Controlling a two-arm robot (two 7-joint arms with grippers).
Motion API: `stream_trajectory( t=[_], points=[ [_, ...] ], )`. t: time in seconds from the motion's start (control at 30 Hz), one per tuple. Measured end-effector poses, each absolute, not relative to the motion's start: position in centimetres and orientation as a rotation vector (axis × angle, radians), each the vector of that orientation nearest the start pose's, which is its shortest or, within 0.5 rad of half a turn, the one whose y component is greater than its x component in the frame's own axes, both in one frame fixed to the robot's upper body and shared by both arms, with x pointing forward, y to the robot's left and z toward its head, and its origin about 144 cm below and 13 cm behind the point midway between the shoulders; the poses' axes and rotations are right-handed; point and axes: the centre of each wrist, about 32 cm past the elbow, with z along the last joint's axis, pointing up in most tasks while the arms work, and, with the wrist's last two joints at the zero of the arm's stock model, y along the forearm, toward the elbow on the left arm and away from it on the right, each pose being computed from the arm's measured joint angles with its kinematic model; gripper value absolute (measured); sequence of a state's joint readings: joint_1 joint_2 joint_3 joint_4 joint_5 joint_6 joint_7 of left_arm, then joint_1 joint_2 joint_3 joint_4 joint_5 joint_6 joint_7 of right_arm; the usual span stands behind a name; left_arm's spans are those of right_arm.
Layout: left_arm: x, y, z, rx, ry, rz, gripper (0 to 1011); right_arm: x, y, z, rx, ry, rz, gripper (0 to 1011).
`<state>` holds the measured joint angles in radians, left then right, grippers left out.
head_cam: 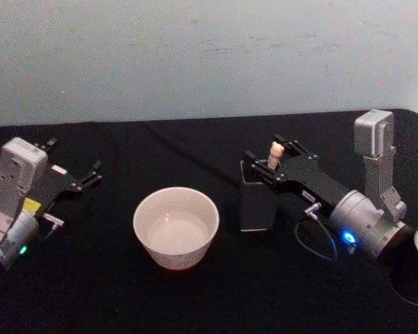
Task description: Pick up the stirring spoon with one hand, stir inside the cup, then place it back in its original position.
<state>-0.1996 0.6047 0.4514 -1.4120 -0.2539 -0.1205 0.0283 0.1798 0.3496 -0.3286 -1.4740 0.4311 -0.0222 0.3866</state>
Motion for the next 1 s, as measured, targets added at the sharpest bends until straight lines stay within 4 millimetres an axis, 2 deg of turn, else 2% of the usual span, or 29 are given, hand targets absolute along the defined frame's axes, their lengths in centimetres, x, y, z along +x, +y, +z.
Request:
stream_trajectory(
  t=[0.27, 0.53, 0.67, 0.83, 1.0],
  points=[
    [48.9, 31.0, 114.0, 0.304, -0.285, 1.248, 1001, 49.7, -24.1, 115.6, 0.031, 0.036, -0.913, 1000],
    [48.9, 31.0, 114.0, 0.304, -0.285, 1.248, 1001, 49.9, -24.2, 116.0, 0.05, 0.021, -0.916, 1002],
    [48.9, 31.0, 114.0, 0.305, -0.285, 1.248, 1001, 50.3, -24.4, 117.1, 0.103, -0.023, -0.928, 1002],
    [48.9, 31.0, 114.0, 0.305, -0.285, 1.248, 1001, 51.1, -25.0, 118.5, 0.176, -0.081, -1.038, 1002],
    [48.9, 31.0, 114.0, 0.304, -0.285, 1.248, 1001, 51.9, -25.7, 118.1, 0.138, -0.118, -1.202, 1002]
  ],
)
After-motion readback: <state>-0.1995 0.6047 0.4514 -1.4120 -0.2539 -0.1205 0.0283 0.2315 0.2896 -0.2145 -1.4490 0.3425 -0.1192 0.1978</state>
